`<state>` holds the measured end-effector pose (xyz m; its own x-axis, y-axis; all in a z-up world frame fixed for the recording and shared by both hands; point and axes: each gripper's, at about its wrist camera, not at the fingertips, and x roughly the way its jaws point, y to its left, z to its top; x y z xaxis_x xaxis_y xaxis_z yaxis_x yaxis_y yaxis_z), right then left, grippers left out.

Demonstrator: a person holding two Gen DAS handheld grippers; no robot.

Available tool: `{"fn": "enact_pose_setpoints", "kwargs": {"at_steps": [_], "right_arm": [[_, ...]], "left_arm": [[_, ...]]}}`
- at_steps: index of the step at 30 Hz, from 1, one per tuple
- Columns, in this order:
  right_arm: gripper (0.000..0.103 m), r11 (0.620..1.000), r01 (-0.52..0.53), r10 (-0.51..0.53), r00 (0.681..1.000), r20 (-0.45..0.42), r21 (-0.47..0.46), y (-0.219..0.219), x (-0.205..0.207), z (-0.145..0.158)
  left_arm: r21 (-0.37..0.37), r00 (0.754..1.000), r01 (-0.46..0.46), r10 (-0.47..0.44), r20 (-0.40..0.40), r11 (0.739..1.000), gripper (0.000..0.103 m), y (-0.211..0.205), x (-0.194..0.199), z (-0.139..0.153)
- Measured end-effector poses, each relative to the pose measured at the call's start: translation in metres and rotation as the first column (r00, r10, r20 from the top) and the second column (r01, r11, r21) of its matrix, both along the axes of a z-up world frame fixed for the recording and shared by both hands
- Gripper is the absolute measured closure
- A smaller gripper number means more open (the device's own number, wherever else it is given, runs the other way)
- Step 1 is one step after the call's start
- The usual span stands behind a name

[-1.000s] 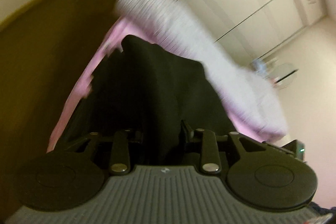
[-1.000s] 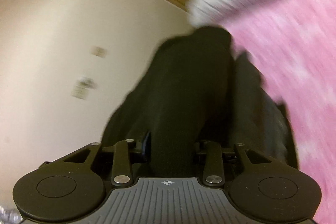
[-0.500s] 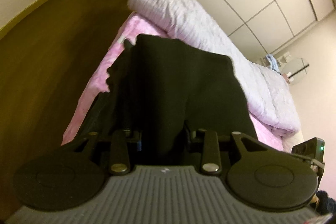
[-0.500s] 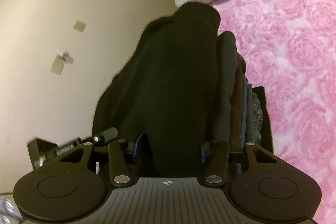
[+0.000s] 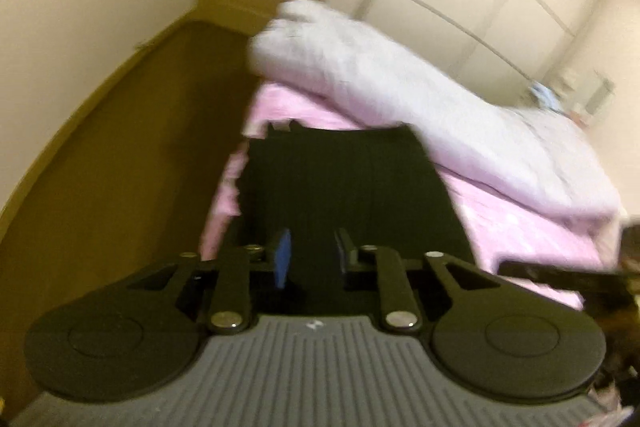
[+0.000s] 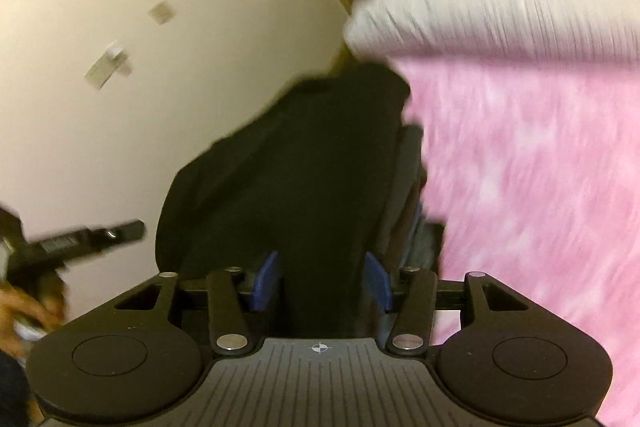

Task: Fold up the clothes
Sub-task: 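Lower the jacket onto the clothes stack and open both grippers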

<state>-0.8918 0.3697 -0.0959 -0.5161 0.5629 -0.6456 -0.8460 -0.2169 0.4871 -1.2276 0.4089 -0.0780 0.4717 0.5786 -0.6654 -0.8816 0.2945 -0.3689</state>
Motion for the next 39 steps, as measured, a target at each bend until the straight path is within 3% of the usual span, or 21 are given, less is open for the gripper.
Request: {"fn": "enact_pose_setpoints", "kwargs": {"at_steps": [2,5,8,11,15,17,20,25,28,30,35,39], "right_arm": [[0.052,0.99,-0.1,0.088,0.989,0.121,0.098,-0.014,-0.014,0.015],[0.065,0.952,-0.263,0.215,0.94,0.265,0.159,-0.03,-0.044,0.02],[0.066,0.929,-0.35,0.279,0.878,0.389,0.124,-0.031,-0.077,-0.008],[0.065,0.928,-0.366,0.306,0.853,0.423,0.068,-0.019,-0.094,-0.037],[0.065,0.929,-0.36,0.307,0.877,0.37,0.085,-0.025,-0.089,-0.019],[0.065,0.947,-0.304,0.26,0.917,0.304,0.106,-0.023,-0.075,-0.007],[0.065,0.97,-0.195,0.147,0.946,0.288,0.146,-0.01,-0.059,0.007],[0.065,0.987,-0.118,0.08,0.954,0.289,0.113,0.031,-0.055,-0.009],[0.065,0.989,-0.131,0.104,0.94,0.324,0.063,0.049,-0.067,-0.032],[0.065,0.988,-0.137,0.106,0.935,0.339,0.071,0.053,-0.072,-0.037],[0.065,0.985,-0.141,0.106,0.95,0.293,0.101,0.045,-0.063,-0.021],[0.065,0.98,-0.157,0.119,0.954,0.275,0.12,0.019,-0.051,0.003]], "left_arm": [[-0.006,0.998,0.057,-0.057,-0.03,0.998,0.088,-0.011,0.014,-0.006],[-0.013,0.991,0.111,-0.111,-0.071,0.994,0.089,-0.021,0.028,-0.013],[-0.01,0.99,0.101,-0.102,-0.102,0.995,0.097,-0.019,0.029,-0.017],[-0.007,0.987,0.092,-0.092,-0.134,0.996,0.098,-0.016,0.03,-0.021],[-0.002,0.981,0.08,-0.08,-0.175,0.997,0.098,-0.013,0.031,-0.026],[0.0,0.978,0.075,-0.073,-0.196,0.997,0.098,-0.012,0.032,-0.028],[0.052,0.977,0.087,-0.075,-0.201,0.995,0.098,-0.001,0.035,-0.014],[0.054,0.964,0.145,-0.129,-0.232,0.988,0.097,0.037,0.058,-0.03],[0.027,0.96,0.087,-0.076,-0.269,0.996,0.097,0.065,0.058,-0.057],[0.011,0.972,0.043,-0.039,-0.232,0.999,0.097,0.079,0.052,-0.062],[0.014,0.971,0.029,-0.025,-0.238,0.999,0.097,0.079,0.045,-0.048],[0.032,0.971,0.028,-0.019,-0.237,0.999,0.097,0.047,0.045,-0.02]]}}
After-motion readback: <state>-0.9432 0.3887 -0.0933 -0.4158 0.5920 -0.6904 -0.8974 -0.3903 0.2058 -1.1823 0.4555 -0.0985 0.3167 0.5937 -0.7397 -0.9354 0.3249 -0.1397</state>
